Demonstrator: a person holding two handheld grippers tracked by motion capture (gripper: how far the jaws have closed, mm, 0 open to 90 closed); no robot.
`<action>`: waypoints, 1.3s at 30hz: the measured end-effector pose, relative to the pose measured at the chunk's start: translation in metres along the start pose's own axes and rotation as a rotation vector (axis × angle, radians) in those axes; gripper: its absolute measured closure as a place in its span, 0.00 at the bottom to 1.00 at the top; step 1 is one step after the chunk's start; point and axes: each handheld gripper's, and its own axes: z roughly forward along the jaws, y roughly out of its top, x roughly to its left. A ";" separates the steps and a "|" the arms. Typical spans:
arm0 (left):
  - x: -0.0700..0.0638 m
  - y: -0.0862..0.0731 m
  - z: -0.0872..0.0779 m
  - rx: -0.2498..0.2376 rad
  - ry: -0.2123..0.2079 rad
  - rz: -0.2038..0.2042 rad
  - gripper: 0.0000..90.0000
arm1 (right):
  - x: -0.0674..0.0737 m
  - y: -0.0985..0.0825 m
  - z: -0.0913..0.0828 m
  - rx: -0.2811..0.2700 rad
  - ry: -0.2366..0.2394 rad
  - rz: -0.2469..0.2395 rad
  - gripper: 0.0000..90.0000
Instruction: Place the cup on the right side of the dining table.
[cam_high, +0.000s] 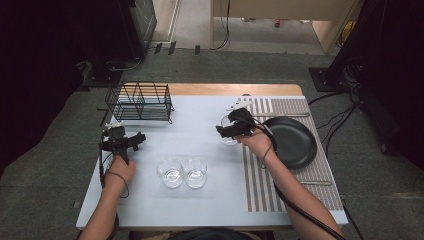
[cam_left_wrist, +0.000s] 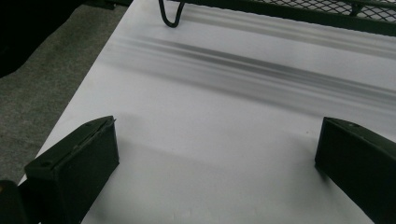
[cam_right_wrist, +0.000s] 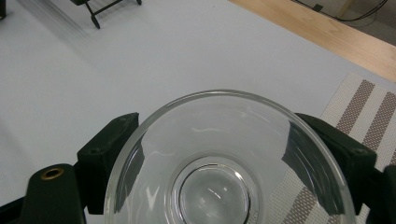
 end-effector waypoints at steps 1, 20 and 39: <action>0.000 0.000 0.000 0.000 0.000 0.000 0.00 | -0.001 0.000 0.000 -0.001 0.000 -0.001 0.21; 0.000 0.000 0.000 0.000 0.000 -0.002 0.00 | -0.014 -0.001 0.002 -0.005 -0.016 0.035 0.21; 0.000 0.000 0.000 -0.001 0.000 -0.002 0.00 | -0.025 -0.004 0.000 -0.015 -0.038 0.041 0.21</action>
